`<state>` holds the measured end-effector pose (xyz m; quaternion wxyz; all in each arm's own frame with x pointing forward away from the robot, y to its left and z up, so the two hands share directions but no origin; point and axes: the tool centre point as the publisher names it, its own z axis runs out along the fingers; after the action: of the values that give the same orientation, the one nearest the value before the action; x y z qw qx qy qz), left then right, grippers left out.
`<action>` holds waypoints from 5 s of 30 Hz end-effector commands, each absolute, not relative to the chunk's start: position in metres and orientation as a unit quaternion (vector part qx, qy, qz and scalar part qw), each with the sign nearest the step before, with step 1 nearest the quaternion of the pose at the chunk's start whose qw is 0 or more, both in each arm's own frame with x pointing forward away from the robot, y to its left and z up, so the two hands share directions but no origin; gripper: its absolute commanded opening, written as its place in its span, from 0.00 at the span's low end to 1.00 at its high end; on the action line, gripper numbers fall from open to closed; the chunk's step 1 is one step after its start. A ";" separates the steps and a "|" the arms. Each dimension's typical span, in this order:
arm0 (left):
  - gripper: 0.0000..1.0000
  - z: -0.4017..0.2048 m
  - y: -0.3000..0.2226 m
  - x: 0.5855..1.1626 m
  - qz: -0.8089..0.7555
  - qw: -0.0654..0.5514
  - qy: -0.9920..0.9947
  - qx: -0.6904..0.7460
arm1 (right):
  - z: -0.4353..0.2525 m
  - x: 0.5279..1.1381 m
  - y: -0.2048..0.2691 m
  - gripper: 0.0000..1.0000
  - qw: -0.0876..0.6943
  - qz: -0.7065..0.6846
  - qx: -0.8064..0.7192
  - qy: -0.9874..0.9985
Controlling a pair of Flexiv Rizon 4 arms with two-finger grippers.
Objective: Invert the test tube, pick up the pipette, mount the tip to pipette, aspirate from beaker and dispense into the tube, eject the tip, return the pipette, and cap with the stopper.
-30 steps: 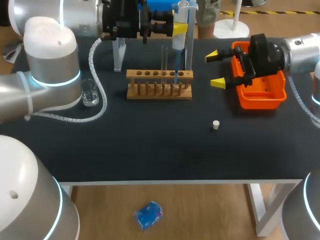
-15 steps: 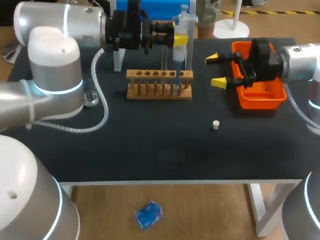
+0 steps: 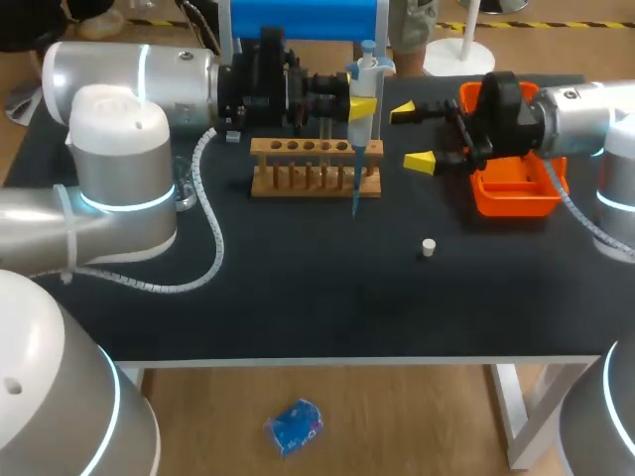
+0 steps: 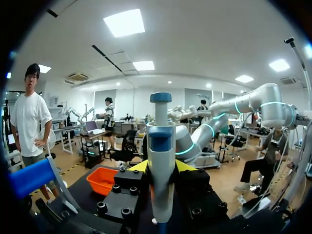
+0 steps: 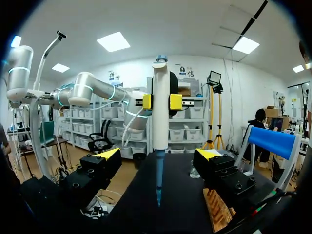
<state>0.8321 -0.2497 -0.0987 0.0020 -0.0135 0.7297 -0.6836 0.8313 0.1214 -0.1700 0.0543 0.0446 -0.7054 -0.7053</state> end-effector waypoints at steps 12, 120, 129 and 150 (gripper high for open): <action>0.00 -0.112 -0.252 0.833 -0.686 0.009 0.727 -0.022 | -0.160 0.840 0.163 1.00 0.067 -0.700 0.037 -0.710; 1.00 -0.072 -0.292 0.928 -0.692 0.058 0.713 -0.093 | -0.133 0.930 -0.058 0.00 -0.069 -0.715 0.009 -0.696; 1.00 -0.067 -0.314 0.948 -0.691 0.043 0.717 -0.079 | -0.142 0.953 -0.092 0.00 -0.079 -0.717 -0.018 -0.693; 1.00 -0.071 -0.337 0.973 -0.685 0.028 0.724 -0.081 | -0.166 0.995 -0.116 0.00 -0.059 -0.713 -0.028 -0.699</action>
<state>0.9679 -0.3337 -0.0711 0.0311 -0.0828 0.7213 -0.6869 0.9863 -0.1130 -0.1655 -0.0719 -0.0398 -0.6971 -0.7122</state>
